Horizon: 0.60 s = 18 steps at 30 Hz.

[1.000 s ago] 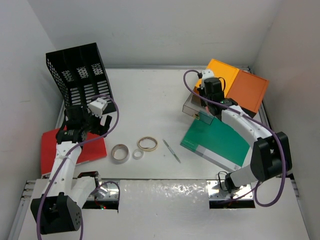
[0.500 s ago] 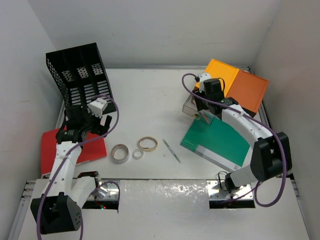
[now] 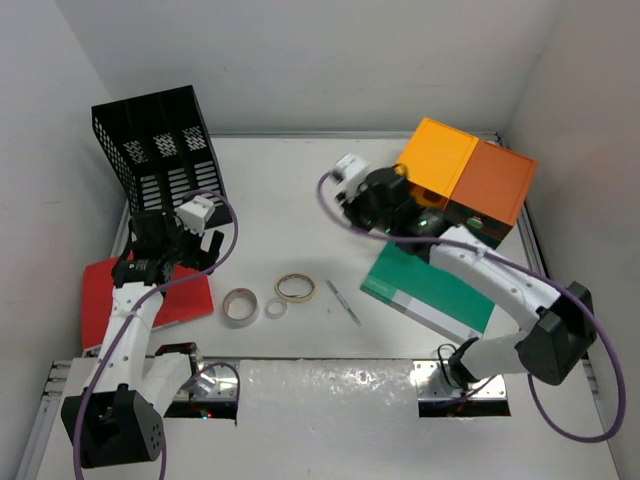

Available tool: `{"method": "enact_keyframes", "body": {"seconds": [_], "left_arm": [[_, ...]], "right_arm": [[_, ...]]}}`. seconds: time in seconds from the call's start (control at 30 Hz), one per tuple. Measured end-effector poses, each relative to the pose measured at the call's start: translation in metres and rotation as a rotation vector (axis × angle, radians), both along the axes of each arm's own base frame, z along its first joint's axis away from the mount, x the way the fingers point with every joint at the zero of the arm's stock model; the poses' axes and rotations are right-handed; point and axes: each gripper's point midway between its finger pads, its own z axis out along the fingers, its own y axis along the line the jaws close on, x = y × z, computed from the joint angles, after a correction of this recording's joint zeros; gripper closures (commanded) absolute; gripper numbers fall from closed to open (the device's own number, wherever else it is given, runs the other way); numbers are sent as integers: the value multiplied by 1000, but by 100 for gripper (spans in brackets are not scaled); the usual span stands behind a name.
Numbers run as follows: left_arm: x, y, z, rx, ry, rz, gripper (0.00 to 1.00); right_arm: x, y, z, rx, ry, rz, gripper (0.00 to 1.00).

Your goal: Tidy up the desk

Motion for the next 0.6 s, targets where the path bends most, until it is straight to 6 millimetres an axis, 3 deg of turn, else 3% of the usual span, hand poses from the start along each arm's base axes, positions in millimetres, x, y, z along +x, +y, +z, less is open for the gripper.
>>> {"method": "enact_keyframes", "body": {"seconds": [0.1, 0.13, 0.27, 0.4, 0.6], "left_arm": [[0, 0, 0, 0, 0, 0, 0], [0, 0, 0, 0, 0, 0, 0], [0, 0, -1, 0, 3, 1, 0], [0, 0, -2, 0, 8, 1, 0], [0, 1, -2, 1, 9, 3, 0]], "right_arm": [[-43, 42, -45, -88, 87, 155, 46], [-51, 46, -62, -117, 123, 175, 35], [-73, 35, -132, -224, 288, 187, 24], [-95, 25, -187, -293, 451, 190, 26], [-112, 25, -220, -313, 565, 176, 46]]}}
